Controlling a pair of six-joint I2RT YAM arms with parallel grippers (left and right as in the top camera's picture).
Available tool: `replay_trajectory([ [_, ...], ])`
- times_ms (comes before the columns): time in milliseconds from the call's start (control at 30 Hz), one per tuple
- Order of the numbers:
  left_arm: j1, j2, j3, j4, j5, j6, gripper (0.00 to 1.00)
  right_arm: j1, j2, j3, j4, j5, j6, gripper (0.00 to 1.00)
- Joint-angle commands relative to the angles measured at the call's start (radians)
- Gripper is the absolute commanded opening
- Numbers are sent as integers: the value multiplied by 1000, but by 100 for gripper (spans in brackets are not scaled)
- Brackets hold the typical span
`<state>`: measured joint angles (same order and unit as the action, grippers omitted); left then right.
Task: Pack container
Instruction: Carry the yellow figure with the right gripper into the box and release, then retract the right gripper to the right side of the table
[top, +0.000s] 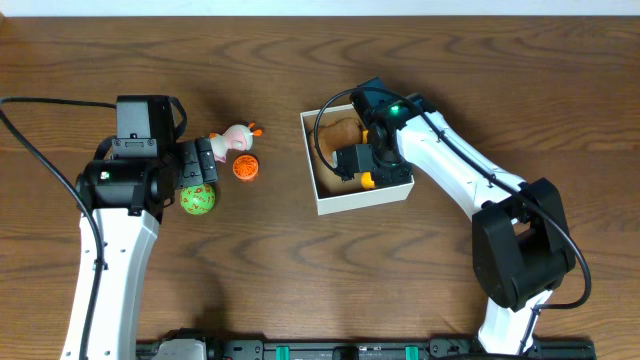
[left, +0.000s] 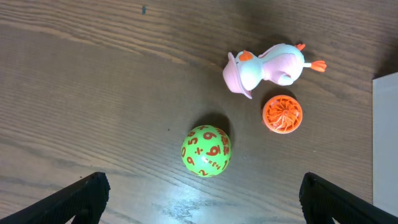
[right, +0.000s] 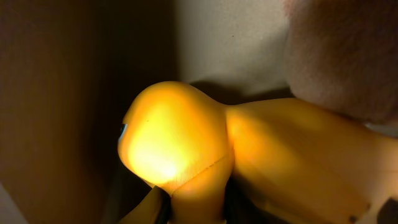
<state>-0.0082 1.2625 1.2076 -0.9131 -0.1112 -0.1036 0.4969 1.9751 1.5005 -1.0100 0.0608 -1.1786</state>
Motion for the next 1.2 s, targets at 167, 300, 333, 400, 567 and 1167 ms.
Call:
replay_trajectory([
  [167, 3, 7, 19, -3, -2, 13, 98, -5, 7, -12, 1, 24, -27, 26],
  [300, 3, 7, 19, -2, -2, 13, 98, 22, 2, 3, 16, 165, 49, 99],
  [333, 3, 7, 19, -2, -2, 13, 98, 29, 0, 10, 14, 190, 61, 99],
  [400, 3, 7, 19, -3, -2, 13, 98, 42, -11, 33, 2, 229, 67, 99],
  [567, 3, 7, 19, -2, -2, 13, 98, 62, -56, 99, -3, 238, 88, 99],
  [1167, 3, 7, 19, -2, -2, 13, 98, -5, -212, 181, -59, 108, 684, 99],
])
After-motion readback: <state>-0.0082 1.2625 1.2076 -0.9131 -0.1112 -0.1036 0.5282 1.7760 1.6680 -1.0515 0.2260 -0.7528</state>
